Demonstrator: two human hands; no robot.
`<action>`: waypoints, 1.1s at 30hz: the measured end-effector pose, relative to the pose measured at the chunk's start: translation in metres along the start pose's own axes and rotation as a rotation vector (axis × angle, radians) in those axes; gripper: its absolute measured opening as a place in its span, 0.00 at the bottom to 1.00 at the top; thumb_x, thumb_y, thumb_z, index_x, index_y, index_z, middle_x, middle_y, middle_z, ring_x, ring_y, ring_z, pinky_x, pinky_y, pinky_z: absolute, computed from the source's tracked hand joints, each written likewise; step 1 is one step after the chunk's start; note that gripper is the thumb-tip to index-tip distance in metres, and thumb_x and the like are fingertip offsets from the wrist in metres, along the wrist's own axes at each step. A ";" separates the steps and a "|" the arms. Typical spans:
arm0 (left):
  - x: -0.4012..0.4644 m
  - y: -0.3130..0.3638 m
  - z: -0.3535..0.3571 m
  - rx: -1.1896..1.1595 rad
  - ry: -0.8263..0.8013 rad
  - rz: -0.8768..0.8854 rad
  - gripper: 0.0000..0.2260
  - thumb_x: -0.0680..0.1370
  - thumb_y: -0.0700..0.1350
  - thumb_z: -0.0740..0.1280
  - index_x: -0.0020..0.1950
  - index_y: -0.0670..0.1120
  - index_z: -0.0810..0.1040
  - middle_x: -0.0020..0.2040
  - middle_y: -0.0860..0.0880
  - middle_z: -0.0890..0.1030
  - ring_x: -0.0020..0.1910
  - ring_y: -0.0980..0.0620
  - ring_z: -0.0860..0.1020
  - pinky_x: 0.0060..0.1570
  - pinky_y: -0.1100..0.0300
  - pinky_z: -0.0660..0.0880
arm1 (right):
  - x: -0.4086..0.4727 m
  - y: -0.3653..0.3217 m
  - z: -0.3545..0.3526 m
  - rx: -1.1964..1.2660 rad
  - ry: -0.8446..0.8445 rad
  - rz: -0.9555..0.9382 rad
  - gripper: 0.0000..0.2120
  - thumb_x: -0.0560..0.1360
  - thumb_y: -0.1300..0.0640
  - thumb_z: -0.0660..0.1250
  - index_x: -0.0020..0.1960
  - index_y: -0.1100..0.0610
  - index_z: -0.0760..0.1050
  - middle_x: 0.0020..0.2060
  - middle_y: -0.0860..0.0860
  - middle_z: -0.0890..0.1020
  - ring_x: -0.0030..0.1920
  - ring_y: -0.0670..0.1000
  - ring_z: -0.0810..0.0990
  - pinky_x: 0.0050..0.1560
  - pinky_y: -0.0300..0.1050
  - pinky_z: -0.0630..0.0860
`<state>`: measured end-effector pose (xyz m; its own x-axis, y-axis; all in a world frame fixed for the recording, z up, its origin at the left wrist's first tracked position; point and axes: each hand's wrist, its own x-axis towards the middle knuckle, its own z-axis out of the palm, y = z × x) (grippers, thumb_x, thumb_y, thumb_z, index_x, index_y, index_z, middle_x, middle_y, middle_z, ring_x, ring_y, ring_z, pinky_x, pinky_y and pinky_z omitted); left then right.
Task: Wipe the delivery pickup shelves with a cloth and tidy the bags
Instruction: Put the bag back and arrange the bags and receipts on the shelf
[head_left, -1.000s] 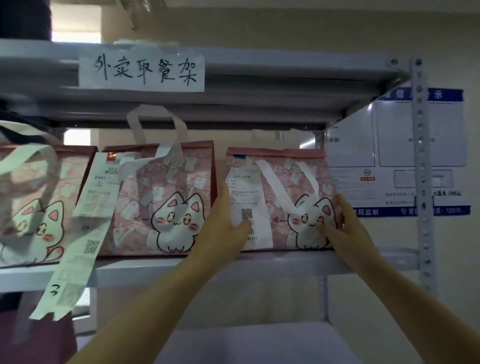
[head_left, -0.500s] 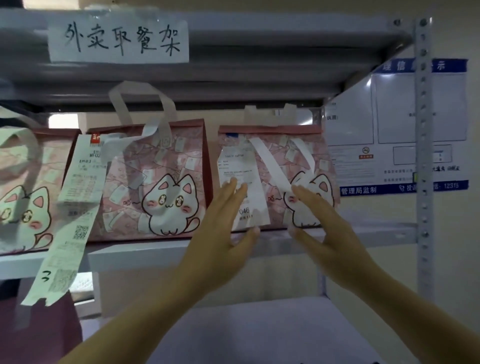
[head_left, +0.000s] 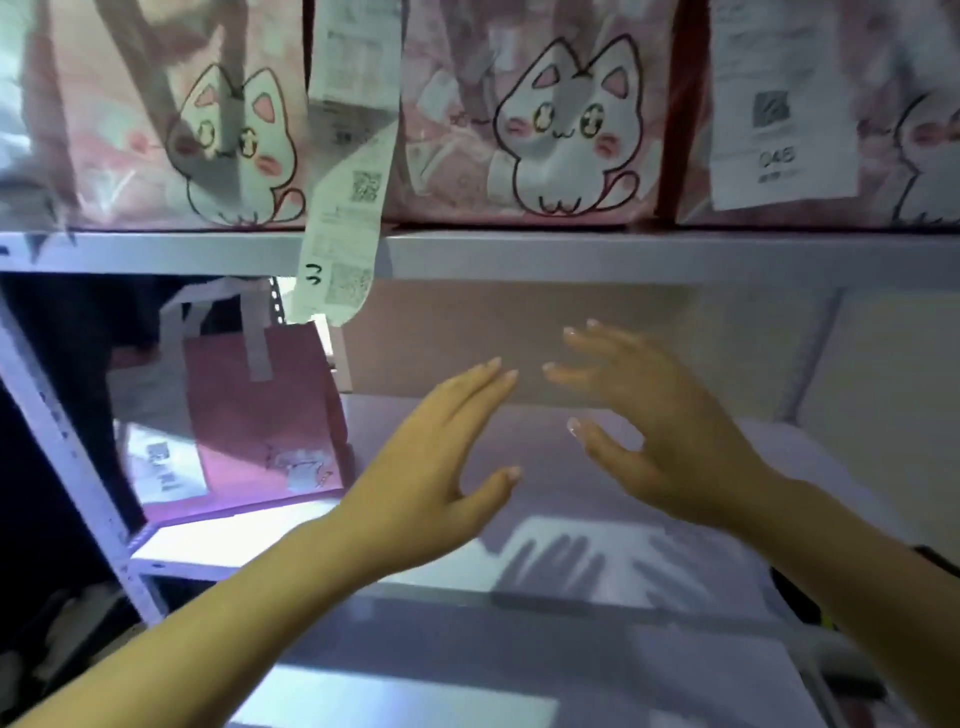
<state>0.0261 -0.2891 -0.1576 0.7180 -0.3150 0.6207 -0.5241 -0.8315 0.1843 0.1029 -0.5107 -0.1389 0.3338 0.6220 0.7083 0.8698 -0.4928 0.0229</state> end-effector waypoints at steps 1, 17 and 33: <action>-0.006 -0.012 -0.001 0.008 -0.012 -0.027 0.31 0.77 0.56 0.61 0.76 0.46 0.60 0.77 0.50 0.59 0.75 0.56 0.57 0.72 0.67 0.52 | 0.004 -0.004 0.015 0.032 -0.062 0.032 0.21 0.76 0.48 0.60 0.68 0.52 0.72 0.70 0.53 0.71 0.71 0.55 0.66 0.70 0.55 0.63; -0.138 -0.216 -0.046 0.179 -0.146 -0.521 0.35 0.78 0.52 0.63 0.78 0.45 0.49 0.79 0.45 0.45 0.77 0.47 0.43 0.75 0.52 0.44 | 0.136 -0.093 0.274 0.707 -0.414 0.871 0.27 0.76 0.50 0.67 0.73 0.50 0.63 0.67 0.52 0.73 0.64 0.53 0.73 0.61 0.46 0.70; -0.173 -0.283 -0.058 0.252 -0.049 -0.604 0.40 0.76 0.51 0.64 0.77 0.45 0.40 0.76 0.44 0.31 0.74 0.48 0.29 0.74 0.49 0.36 | 0.135 -0.113 0.301 0.705 -0.106 1.030 0.06 0.80 0.52 0.62 0.55 0.51 0.74 0.46 0.50 0.80 0.47 0.54 0.78 0.40 0.43 0.73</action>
<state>0.0241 0.0276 -0.2725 0.8753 0.2254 0.4278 0.0968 -0.9485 0.3016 0.1596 -0.1877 -0.2581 0.9727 0.2036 0.1118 0.1816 -0.3669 -0.9123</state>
